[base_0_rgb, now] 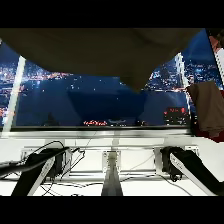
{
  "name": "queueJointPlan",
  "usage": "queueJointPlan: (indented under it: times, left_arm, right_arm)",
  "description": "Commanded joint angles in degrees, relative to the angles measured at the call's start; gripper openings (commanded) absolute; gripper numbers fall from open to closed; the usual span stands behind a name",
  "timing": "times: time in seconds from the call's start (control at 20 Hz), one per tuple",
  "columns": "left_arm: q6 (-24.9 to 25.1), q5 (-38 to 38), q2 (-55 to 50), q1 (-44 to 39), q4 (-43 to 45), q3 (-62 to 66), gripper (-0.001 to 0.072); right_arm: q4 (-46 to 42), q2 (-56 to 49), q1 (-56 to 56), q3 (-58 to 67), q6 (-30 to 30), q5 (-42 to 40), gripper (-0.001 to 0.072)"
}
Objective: Fold the clothes and pants, and hang the long-sleeved shirts on hangers.
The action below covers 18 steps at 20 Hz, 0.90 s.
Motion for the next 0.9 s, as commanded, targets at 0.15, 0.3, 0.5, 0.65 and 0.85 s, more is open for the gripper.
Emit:
queueJointPlan:
  times: [0.15,0.3,0.5,0.65,0.85]
  left_arm:
    - [-0.5,-17.0,13.6,0.0,0.0,0.0,0.0011]
    - [-0.4,-17.1,7.1,0.0,1.6,0.0,0.0011]
    - [-0.4,-24.8,-10.6,-0.6,1.1,0.0,0.0012]
    - [0.2,-28.8,-26.7,-1.1,1.1,0.0,0.0012]
    - [0.2,-26.1,-45.3,-1.2,1.1,0.0,0.0012]
  right_arm:
    - [0.9,15.1,0.1,0.0,-0.3,1.3,0.0017]
    - [2.0,9.7,0.1,-0.7,0.0,1.7,0.0017]
    - [4.7,-6.0,0.1,-0.7,0.2,14.3,0.0017]
    - [4.7,-20.5,0.1,-0.7,0.1,25.4,0.0017]
    - [4.6,-38.7,0.0,-0.7,0.1,21.2,0.0017]
